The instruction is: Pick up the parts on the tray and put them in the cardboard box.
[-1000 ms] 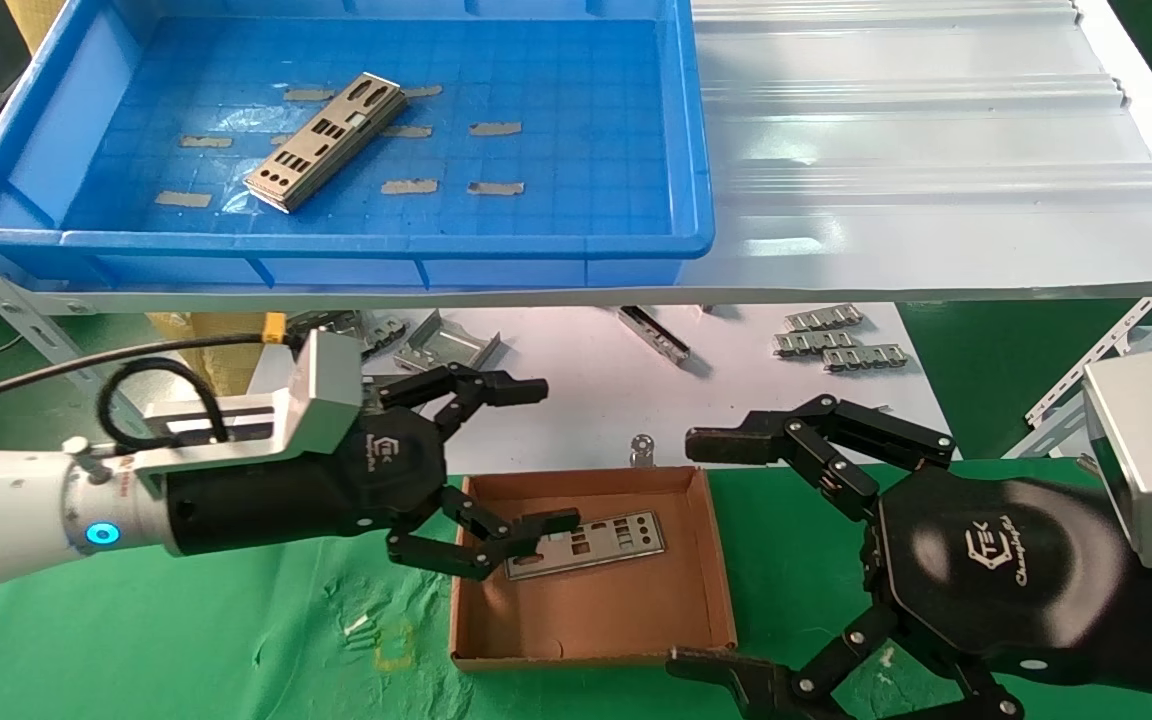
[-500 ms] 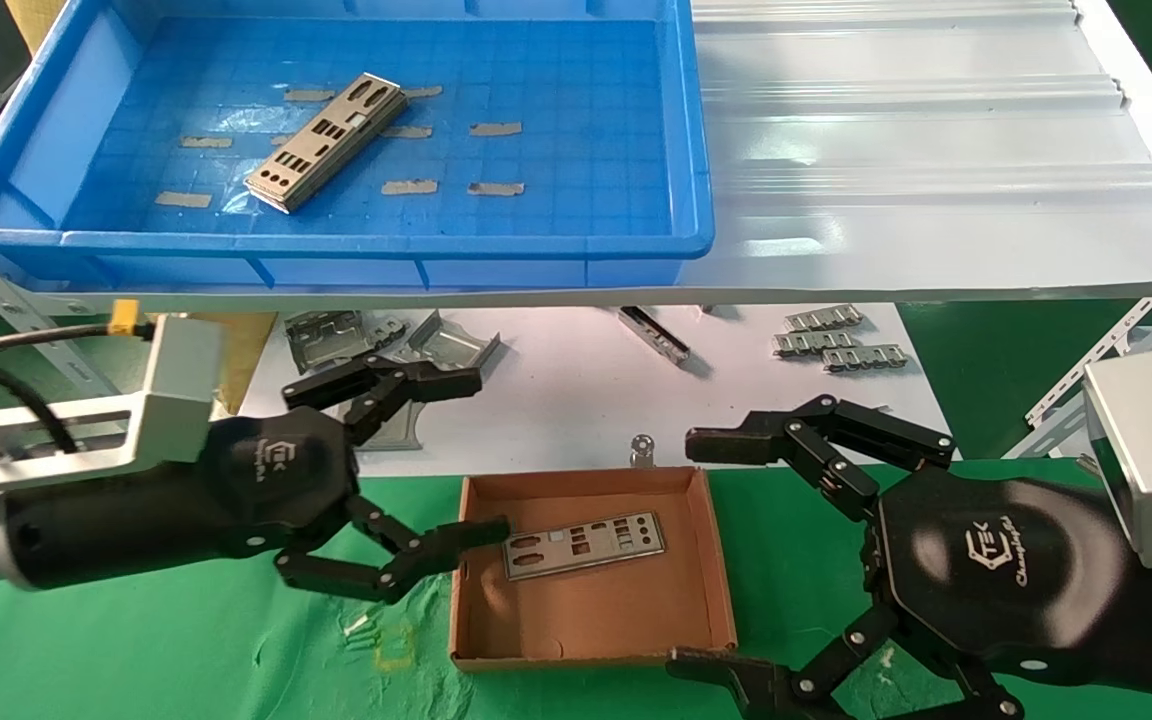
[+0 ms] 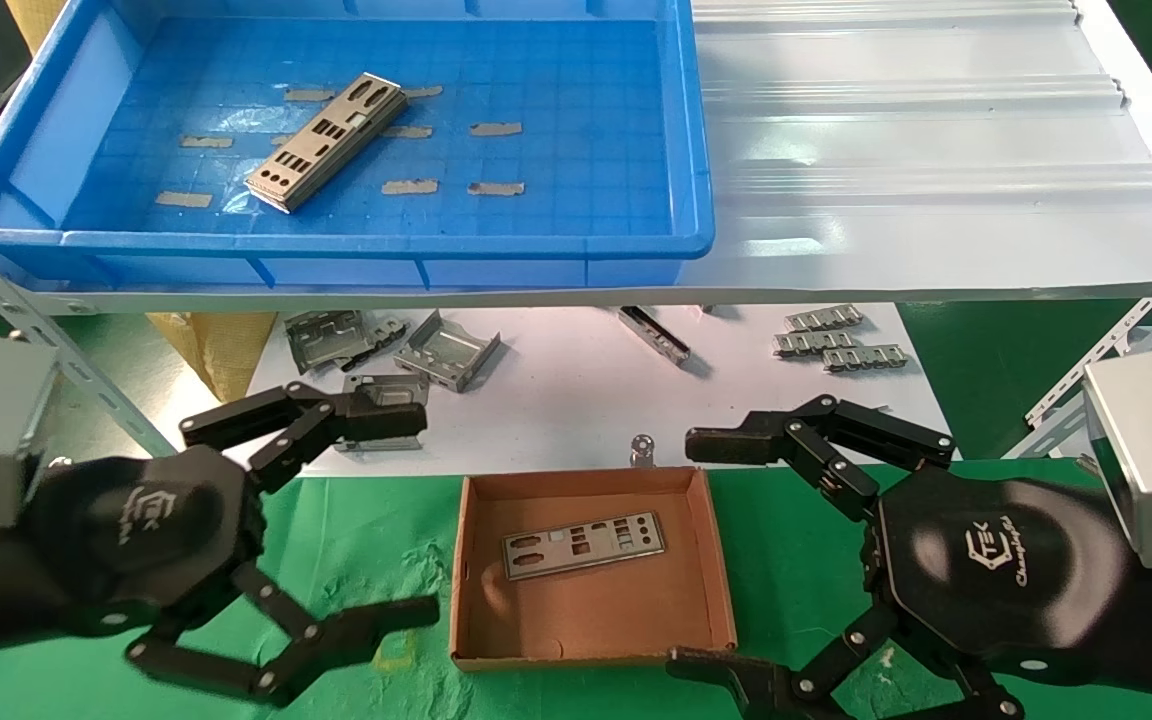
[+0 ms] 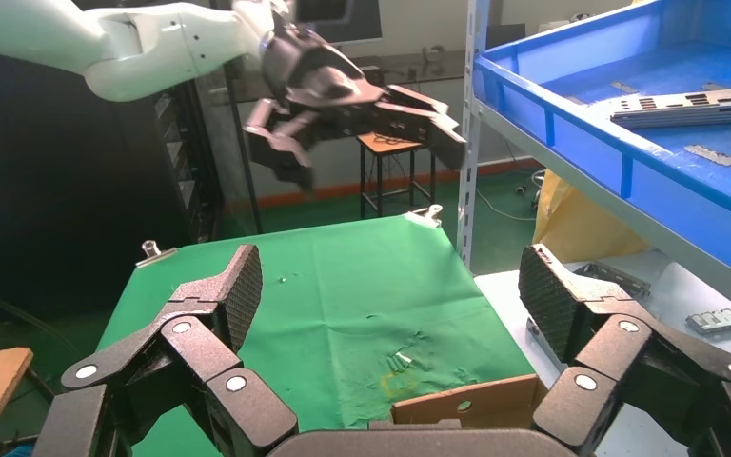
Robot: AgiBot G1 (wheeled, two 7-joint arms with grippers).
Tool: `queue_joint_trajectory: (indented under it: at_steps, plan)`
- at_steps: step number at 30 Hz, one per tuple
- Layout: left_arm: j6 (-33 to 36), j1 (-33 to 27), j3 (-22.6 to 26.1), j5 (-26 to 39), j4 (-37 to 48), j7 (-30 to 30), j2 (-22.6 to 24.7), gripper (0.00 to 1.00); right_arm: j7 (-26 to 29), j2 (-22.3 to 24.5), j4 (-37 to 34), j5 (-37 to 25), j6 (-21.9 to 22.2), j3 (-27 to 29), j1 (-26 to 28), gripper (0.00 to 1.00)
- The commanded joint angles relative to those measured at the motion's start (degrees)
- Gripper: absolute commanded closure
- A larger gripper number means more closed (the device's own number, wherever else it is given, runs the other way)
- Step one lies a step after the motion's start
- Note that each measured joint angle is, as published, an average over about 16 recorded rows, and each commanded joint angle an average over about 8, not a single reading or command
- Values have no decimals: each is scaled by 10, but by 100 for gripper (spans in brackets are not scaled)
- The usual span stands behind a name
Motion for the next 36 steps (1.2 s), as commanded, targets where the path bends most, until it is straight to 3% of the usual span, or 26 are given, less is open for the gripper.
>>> queue_joint_trajectory:
  at_steps: [1, 10, 36]
  plan:
    - [0, 10, -10, -7, -24, -15, -14, 0, 0, 0, 0, 0, 0, 0, 0, 0]
    - [2, 33, -31, -23, -76, -42, -45, 0, 0, 0, 0, 0, 0, 0, 0, 0]
    - [1, 25, -23, -17, -57, -35, -34, 0, 0, 0, 0, 0, 0, 0, 0, 0]
